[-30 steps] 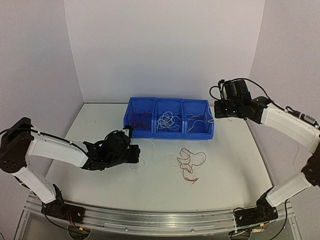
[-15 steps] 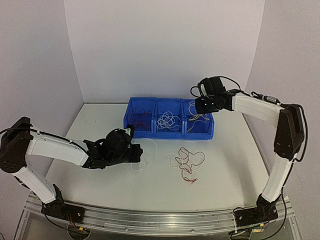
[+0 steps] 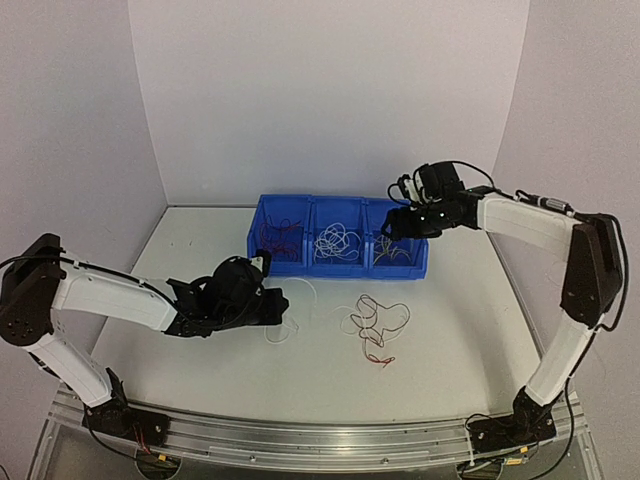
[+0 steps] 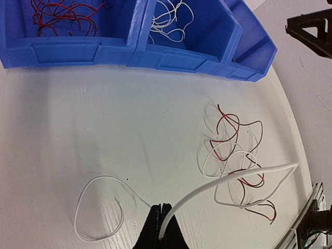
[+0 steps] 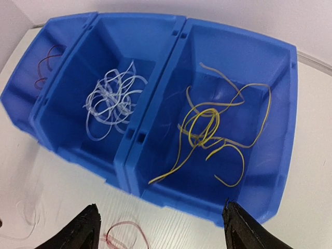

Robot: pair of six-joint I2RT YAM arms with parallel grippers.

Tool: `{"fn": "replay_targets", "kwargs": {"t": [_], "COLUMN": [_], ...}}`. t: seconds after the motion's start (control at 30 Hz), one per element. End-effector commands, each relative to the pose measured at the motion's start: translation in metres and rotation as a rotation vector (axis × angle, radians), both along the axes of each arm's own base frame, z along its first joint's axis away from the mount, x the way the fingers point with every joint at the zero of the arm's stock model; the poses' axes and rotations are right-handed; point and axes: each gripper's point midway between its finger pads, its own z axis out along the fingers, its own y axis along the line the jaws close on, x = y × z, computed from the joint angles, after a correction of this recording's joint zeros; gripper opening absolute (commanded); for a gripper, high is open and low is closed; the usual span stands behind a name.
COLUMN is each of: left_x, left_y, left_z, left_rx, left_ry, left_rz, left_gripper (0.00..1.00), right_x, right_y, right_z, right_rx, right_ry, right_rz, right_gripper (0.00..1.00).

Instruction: Untangle the cables

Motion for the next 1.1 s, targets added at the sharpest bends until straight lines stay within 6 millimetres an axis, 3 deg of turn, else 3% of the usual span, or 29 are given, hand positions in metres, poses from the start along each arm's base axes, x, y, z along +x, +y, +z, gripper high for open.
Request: {"fn": "replay_targets", "kwargs": {"t": [0.0, 0.23, 0.37, 0.67, 0.87, 0.97, 1.07], "left_x": [0.008, 0.01, 0.011, 0.013, 0.013, 0.013, 0.013], "left_y": [-0.014, -0.017, -0.018, -0.021, -0.022, -0.02, -0.018], "left_z": [0.043, 0.054, 0.06, 0.067, 0.067, 0.065, 0.062], "left_rx": [-0.102, -0.13, -0.146, -0.159, -0.16, -0.163, -0.16], "left_ry": [-0.047, -0.05, -0.039, -0.029, -0.022, -0.018, -0.012], "left_rz": [0.006, 0.014, 0.026, 0.041, 0.041, 0.048, 0.056], "left_gripper": [0.0, 0.0, 0.0, 0.0, 0.0, 0.0, 0.0], "right_x": [-0.07, -0.184, -0.21, -0.201, -0.197, -0.192, -0.18], "right_y": [0.011, 0.032, 0.04, 0.041, 0.06, 0.065, 0.064], "right_z": [0.032, -0.04, -0.063, -0.116, -0.131, -0.135, -0.138], "right_rx": [0.048, -0.06, -0.03, -0.156, -0.162, -0.164, -0.168], "right_ry": [-0.019, 0.178, 0.314, 0.411, 0.429, 0.402, 0.382], "right_rz": [0.171, 0.465, 0.547, 0.509, 0.532, 0.519, 0.439], "right_gripper": [0.78, 0.78, 0.77, 0.75, 0.71, 0.64, 0.52]}}
